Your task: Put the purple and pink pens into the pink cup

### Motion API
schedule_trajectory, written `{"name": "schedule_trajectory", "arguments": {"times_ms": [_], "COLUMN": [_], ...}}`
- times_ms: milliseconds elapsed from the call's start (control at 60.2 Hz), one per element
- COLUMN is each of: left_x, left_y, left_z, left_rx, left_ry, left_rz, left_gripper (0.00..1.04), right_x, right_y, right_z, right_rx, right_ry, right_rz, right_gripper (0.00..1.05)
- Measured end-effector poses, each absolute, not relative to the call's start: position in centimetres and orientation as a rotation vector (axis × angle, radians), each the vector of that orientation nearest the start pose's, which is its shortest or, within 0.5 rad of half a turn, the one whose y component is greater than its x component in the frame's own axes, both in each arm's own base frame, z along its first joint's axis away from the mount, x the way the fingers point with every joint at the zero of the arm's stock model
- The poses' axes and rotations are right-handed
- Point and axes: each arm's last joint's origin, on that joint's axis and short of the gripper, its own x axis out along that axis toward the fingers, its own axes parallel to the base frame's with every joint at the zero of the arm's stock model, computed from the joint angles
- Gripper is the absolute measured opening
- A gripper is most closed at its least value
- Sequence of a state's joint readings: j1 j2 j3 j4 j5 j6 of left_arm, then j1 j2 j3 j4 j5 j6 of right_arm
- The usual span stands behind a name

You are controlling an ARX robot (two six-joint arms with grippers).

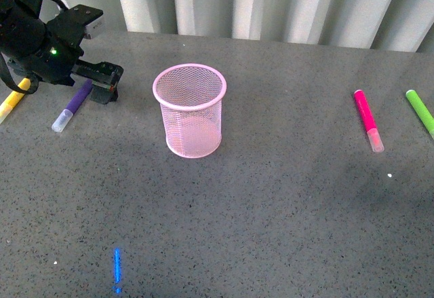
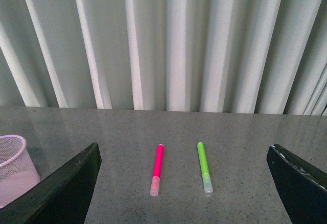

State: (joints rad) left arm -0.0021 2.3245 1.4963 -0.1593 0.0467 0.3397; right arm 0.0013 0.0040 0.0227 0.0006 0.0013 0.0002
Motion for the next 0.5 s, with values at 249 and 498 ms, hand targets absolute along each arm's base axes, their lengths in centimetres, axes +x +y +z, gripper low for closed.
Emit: {"name": "schedule_trajectory", "arguments": {"times_ms": [249, 498], "left_x": [46.8, 46.58], "left_y": [-0.28, -0.81], "left_z": [7.34, 7.23], "left_rx": [0.271, 0.291], "left_ry": [0.975, 1.002], "left_rz": [-0.222, -0.231], "left_gripper": [0.98, 0.68], "right_x": [9.65, 9.65], "right_y": [0.01, 0.01], "right_z": [17.1, 17.1], "right_rx": [0.001, 0.001], "right_ry": [-0.019, -0.019], "right_rz": [0.0, 0.0], "right_gripper": [0.98, 0.98]}}
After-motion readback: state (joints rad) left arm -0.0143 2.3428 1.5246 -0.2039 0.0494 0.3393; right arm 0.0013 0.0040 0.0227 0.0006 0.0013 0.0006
